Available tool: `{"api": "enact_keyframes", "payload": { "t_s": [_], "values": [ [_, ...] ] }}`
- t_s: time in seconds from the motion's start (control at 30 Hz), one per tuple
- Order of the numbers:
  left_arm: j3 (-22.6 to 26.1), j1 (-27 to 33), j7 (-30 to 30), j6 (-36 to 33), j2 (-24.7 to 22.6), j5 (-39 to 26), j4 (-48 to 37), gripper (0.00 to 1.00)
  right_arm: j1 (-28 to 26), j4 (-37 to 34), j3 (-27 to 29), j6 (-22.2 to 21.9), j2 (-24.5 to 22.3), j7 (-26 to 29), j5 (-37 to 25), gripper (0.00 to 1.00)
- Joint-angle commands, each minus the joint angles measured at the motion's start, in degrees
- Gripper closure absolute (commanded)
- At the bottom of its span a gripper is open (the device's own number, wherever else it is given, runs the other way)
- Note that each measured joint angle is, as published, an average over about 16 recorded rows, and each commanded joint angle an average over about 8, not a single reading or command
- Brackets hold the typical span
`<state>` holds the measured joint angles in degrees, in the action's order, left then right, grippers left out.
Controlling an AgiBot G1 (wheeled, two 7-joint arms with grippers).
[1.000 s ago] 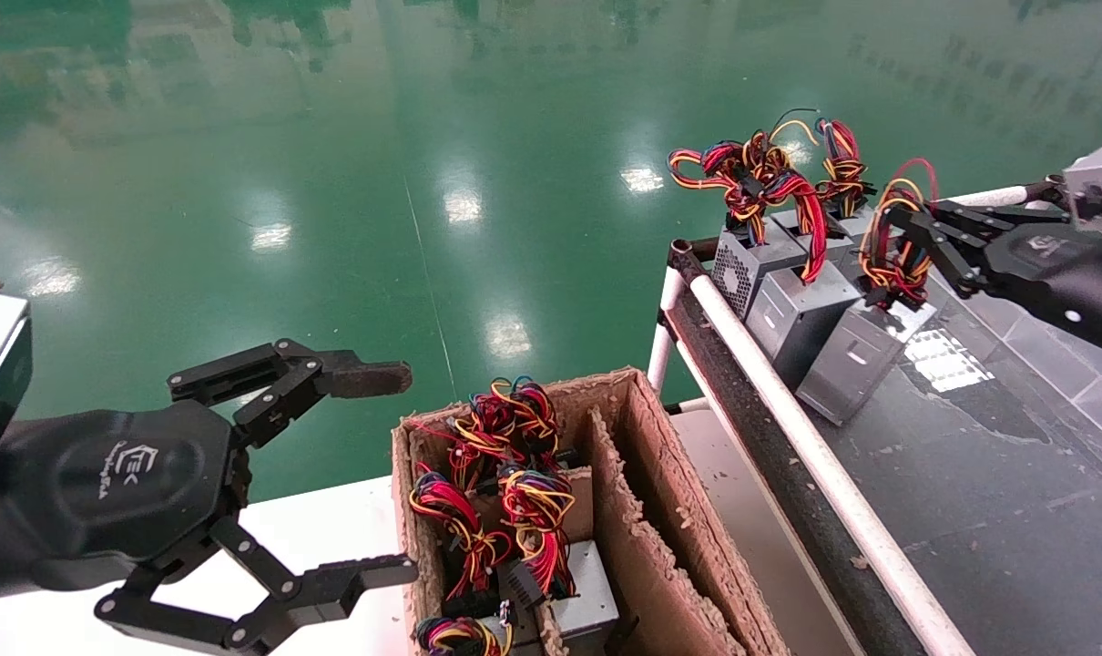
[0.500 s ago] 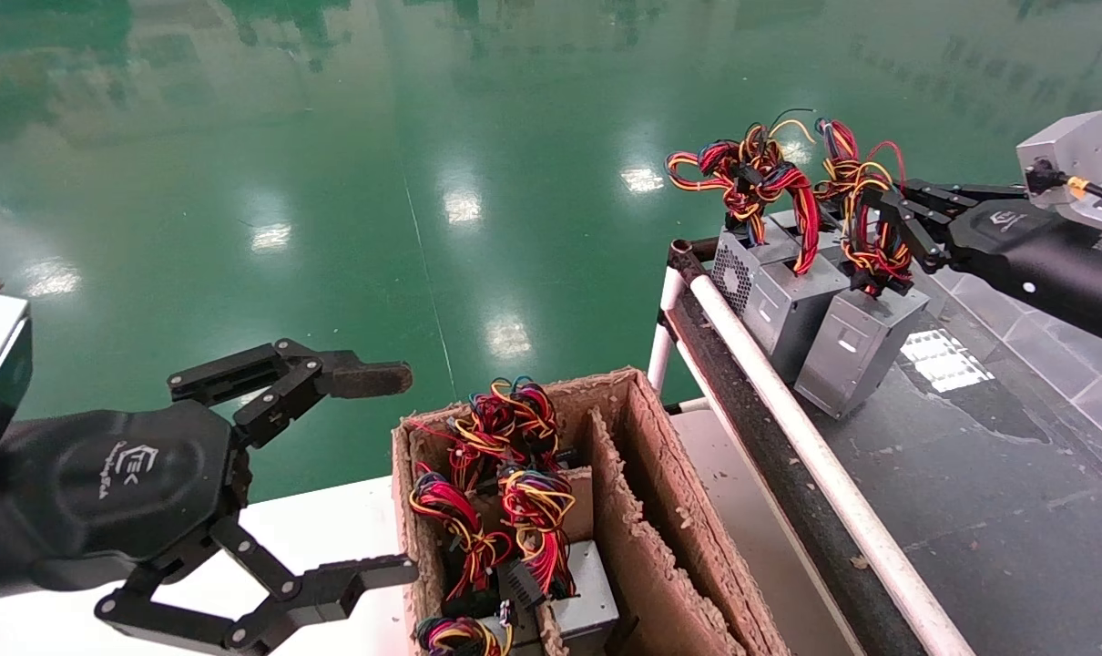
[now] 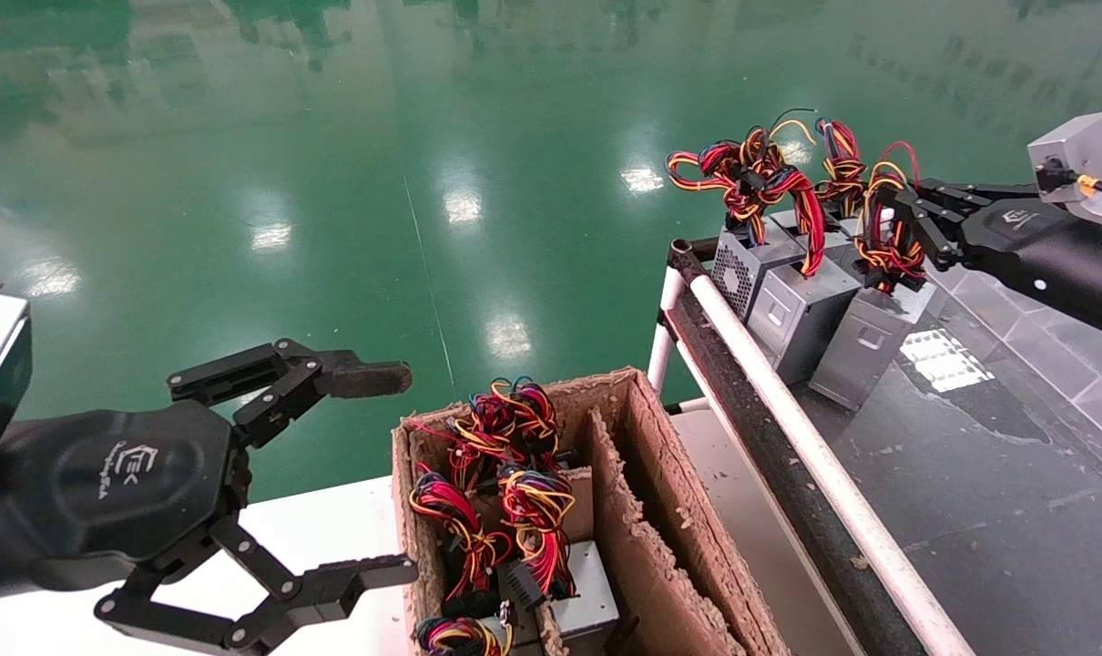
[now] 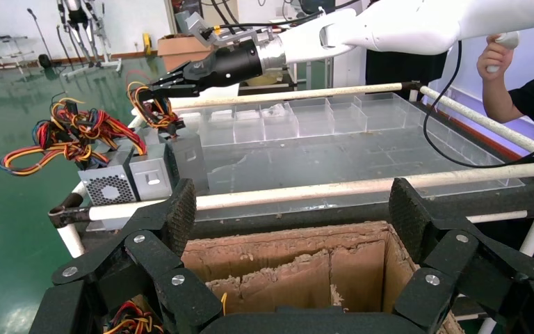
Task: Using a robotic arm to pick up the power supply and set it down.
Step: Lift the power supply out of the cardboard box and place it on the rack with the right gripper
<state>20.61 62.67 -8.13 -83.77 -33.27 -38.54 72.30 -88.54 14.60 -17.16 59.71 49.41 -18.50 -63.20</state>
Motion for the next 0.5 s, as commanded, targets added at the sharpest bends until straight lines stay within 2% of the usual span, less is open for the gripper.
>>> {"api": "enact_keyframes", "payload": {
  "t_s": [0.03,0.5],
  "values": [
    [0.0,0.0,0.0,0.0,0.0,0.0,0.0,0.0,-0.4,-0.8,0.1,0.4,0.0,-0.5,0.1,1.0],
    [0.0,0.0,0.0,0.0,0.0,0.0,0.0,0.0,-3.6,-5.0,-0.4,-0.2,1.6,-4.2,-0.8,1.0]
  ]
}}
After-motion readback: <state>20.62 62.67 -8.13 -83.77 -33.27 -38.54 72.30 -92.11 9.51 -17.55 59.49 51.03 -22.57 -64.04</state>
